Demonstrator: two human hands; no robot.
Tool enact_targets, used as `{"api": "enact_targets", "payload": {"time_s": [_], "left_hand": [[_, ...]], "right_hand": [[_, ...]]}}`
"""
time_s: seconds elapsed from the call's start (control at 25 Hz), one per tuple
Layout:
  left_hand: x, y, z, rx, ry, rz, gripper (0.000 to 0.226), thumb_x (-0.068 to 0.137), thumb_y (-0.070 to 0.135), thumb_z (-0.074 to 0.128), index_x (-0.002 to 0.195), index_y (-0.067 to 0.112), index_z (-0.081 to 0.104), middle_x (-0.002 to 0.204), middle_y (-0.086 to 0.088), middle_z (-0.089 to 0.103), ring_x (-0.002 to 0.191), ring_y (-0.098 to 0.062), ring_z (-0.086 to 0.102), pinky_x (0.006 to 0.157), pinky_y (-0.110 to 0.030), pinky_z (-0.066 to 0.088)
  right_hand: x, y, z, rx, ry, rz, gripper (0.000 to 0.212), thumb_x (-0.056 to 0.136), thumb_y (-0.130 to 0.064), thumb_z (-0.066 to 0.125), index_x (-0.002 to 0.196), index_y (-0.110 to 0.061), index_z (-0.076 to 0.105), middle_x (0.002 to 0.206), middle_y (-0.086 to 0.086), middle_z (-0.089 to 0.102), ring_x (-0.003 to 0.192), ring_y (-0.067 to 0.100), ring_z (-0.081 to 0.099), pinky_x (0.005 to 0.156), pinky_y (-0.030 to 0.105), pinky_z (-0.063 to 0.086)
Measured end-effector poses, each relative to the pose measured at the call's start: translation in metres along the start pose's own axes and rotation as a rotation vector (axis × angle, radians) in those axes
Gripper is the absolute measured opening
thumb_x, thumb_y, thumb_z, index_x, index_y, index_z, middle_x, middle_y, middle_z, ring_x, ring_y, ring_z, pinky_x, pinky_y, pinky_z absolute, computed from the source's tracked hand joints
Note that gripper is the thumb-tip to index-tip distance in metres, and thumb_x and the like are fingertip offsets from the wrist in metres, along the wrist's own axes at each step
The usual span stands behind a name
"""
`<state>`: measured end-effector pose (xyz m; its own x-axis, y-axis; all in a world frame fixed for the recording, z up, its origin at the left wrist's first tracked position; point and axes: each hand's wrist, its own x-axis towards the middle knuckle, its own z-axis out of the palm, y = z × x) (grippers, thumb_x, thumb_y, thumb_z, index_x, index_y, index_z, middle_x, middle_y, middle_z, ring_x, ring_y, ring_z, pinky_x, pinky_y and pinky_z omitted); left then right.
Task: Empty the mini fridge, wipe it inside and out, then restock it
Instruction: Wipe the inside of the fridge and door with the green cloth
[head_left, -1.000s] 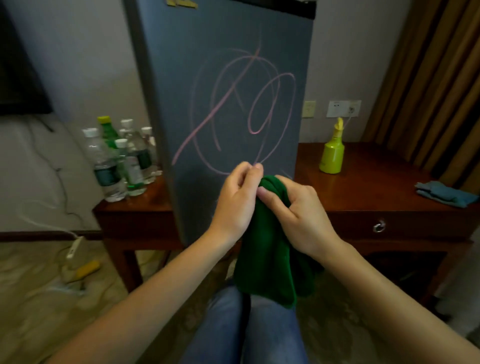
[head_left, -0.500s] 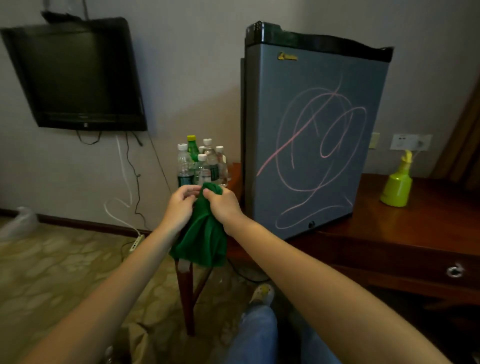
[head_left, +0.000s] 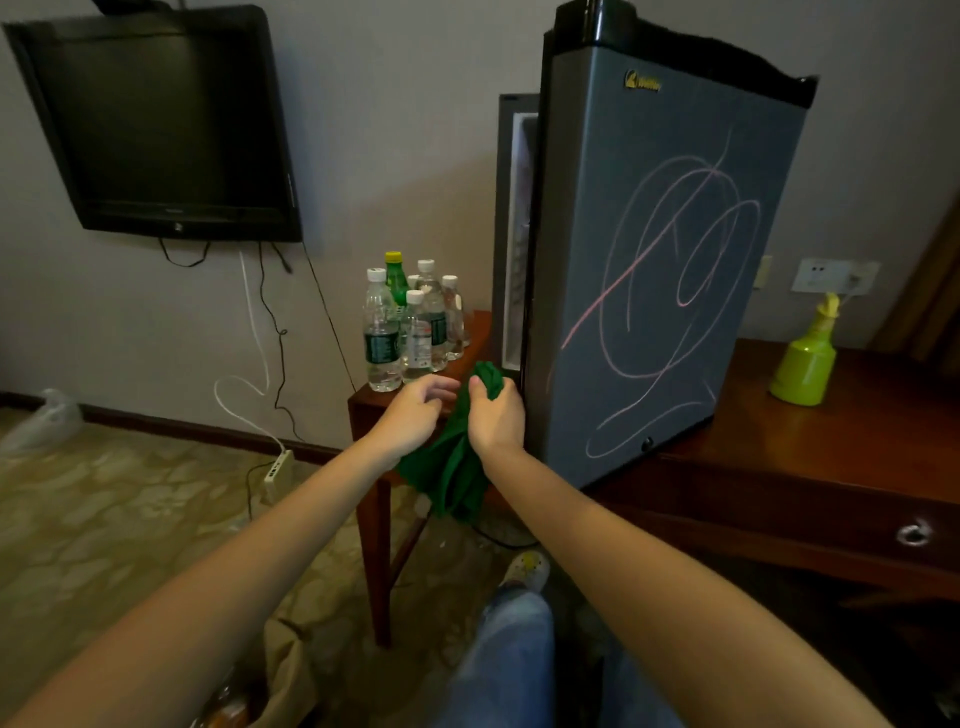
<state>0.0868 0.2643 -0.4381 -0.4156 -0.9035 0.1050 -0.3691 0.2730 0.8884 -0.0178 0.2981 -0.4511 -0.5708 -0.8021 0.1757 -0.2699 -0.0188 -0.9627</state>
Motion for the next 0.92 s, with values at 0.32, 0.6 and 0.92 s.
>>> {"api": "enact_targets", "payload": {"time_s": [0.32, 0.6, 0.92], "left_hand": [[-0.038, 0.044, 0.077, -0.119, -0.221, 0.173, 0.016, 0.097, 0.015, 0.049, 0.111, 0.020, 0.054, 0.106, -0.003, 0.062, 0.088, -0.010, 0.061, 0.064, -0.014, 0.046], [-0.010, 0.067, 0.117, -0.333, -0.311, 0.021, 0.021, 0.100, 0.019, 0.042, 0.110, 0.012, 0.060, 0.105, -0.007, 0.065, 0.094, -0.017, 0.064, 0.069, -0.022, 0.050], [0.075, 0.032, 0.104, -0.498, -0.435, -0.304, 0.029, 0.100, 0.021, 0.044, 0.124, 0.009, 0.055, 0.100, -0.010, 0.064, 0.086, -0.019, 0.066, 0.072, -0.030, 0.055]], "right_hand": [[-0.079, 0.021, -0.101, 0.242, 0.182, -0.240, 0.014, 0.096, -0.024, 0.055, 0.109, -0.023, 0.060, 0.101, -0.007, 0.066, 0.099, 0.004, 0.062, 0.089, 0.025, 0.049], [-0.056, 0.011, -0.137, 0.139, 0.147, -0.228, 0.022, 0.090, -0.025, 0.063, 0.110, -0.024, 0.055, 0.096, -0.011, 0.063, 0.090, -0.005, 0.061, 0.077, 0.013, 0.049], [0.055, 0.019, -0.143, 0.231, -0.058, 0.163, 0.018, 0.082, -0.021, 0.072, 0.099, -0.020, 0.068, 0.092, 0.005, 0.073, 0.086, 0.021, 0.070, 0.080, 0.036, 0.056]]}}
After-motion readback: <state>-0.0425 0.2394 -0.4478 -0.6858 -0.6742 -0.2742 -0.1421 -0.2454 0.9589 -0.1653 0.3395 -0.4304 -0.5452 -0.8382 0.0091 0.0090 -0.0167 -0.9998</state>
